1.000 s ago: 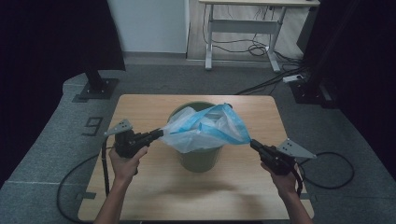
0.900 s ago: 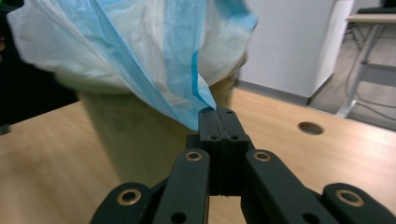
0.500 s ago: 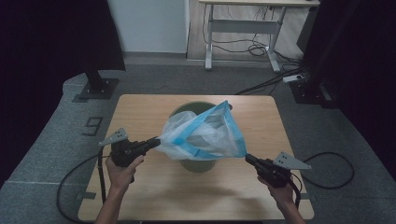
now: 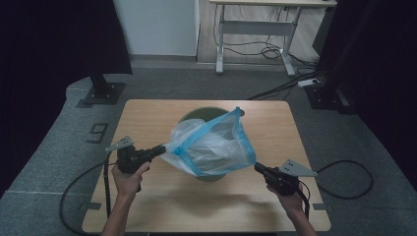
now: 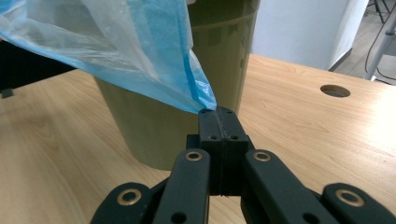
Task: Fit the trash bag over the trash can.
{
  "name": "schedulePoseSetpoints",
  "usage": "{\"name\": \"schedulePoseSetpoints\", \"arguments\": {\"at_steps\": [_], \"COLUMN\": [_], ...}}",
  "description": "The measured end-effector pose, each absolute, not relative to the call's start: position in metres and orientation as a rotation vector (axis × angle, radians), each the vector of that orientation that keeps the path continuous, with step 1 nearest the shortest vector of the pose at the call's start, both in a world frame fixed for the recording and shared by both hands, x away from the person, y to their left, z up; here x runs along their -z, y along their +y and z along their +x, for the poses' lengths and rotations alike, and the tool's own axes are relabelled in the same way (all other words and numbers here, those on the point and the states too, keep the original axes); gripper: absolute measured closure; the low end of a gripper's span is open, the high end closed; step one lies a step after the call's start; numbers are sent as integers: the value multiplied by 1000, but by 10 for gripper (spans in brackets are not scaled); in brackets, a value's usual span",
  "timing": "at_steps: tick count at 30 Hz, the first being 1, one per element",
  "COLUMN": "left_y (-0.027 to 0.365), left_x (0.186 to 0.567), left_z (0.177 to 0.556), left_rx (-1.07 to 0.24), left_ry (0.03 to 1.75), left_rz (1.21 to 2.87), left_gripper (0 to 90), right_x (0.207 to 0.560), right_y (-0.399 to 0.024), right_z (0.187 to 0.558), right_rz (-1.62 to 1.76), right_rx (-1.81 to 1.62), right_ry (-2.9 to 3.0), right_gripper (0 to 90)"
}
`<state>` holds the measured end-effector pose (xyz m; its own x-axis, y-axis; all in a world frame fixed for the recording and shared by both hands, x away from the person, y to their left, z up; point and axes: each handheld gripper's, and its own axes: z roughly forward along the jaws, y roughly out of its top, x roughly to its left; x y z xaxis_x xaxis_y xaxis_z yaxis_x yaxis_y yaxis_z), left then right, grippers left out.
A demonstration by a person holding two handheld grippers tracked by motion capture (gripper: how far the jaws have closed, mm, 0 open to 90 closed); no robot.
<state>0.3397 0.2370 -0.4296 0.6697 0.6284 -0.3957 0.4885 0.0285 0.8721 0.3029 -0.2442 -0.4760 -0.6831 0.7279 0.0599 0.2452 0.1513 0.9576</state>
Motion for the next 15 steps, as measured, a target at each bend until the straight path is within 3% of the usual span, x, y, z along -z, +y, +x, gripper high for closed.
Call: {"name": "schedulePoseSetpoints", "arguments": {"at_steps": [12, 15], "left_y": [238, 237], "left_x": [433, 431], "left_z": [346, 343], "left_rx": [-127, -131], "left_ry": [962, 950], "left_rz": [1592, 1592], "left_gripper": [897, 898], "right_x": [476, 469], "right_y": [-253, -255], "right_z": [318, 313], "right_rz": [1053, 1038], "right_rx": [-1565, -1567], "right_ry": [1932, 1902], "right_gripper": [882, 812]}}
